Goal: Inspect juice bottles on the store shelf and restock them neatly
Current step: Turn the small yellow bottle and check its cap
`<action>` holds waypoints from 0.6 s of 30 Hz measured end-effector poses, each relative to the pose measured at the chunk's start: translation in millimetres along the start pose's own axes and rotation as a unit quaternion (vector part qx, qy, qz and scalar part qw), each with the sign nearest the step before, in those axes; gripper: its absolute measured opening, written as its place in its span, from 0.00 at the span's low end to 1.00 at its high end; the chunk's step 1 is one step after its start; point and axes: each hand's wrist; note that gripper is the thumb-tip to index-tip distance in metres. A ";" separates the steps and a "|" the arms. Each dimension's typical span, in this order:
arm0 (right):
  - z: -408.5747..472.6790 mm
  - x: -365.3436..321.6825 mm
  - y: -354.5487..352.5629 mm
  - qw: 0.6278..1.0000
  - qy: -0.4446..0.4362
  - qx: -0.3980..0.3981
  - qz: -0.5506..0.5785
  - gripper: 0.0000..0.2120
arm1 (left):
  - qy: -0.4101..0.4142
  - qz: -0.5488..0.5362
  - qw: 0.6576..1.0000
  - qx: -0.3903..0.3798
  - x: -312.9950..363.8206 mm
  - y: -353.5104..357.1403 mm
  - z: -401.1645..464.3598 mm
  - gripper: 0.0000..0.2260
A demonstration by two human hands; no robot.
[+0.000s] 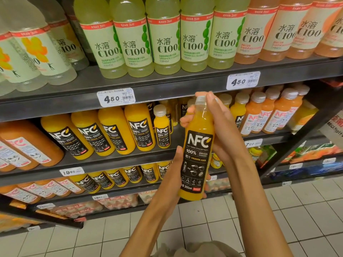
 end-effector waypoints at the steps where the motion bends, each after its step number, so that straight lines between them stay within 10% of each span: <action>1: 1.5 -1.4 0.9 1.000 0.011 -0.002 0.015 0.14 | -0.001 0.000 1.000 0.003 0.3 1.8 0.7 0.32; 8: 9.5 -19.8 6.6 0.986 -0.091 -0.128 -0.062 0.12 | 0.121 0.193 0.967 0.113 14.1 -5.6 -0.1 0.20; 12: -0.2 -29.7 7.1 0.948 -0.115 -0.270 -0.118 0.27 | 0.185 0.193 0.953 0.142 20.5 -13.6 4.4 0.23; 18: -5.6 -40.7 8.4 0.913 -0.116 -0.365 -0.143 0.19 | 0.248 0.187 0.940 0.144 29.9 -18.1 4.3 0.22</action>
Point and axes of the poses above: each hand's wrist, its own z-axis towards the middle knuckle, its own y-axis out of the palm, x = y × z, and after that the axes turned 15 degrees about -y, right-handed
